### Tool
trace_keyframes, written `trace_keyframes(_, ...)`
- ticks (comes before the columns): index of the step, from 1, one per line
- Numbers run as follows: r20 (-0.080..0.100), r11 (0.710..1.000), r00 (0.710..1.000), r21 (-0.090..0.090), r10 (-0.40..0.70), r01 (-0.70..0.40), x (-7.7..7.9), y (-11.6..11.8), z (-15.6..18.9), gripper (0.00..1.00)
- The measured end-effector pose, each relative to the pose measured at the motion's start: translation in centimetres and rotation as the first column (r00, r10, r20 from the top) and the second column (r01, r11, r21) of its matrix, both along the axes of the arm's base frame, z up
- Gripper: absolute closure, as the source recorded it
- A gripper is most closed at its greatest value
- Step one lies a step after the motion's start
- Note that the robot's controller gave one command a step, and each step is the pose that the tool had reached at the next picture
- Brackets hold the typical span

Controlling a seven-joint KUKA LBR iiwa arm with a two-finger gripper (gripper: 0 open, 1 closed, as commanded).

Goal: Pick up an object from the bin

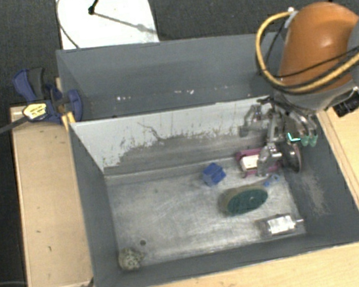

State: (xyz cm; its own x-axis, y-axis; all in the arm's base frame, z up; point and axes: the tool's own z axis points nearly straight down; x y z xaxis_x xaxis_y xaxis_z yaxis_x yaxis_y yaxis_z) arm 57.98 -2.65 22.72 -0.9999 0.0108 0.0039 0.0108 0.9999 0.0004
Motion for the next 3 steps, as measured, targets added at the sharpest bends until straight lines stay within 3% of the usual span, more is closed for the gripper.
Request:
trace_keyframes(1, 0.007, 0.977, 0.977, -0.001, 0.214, -0.214, -0.8, -0.3, -14.0, 0.0)
trace_keyframes(2, -0.006, 0.977, 0.977, 0.001, 0.214, -0.214, -1.1, -0.3, -14.2, 1.0)
trace_keyframes(3, 0.013, 0.93, 0.93, -0.005, 0.368, -0.368, -1.0, -1.4, 0.0, 1.0)
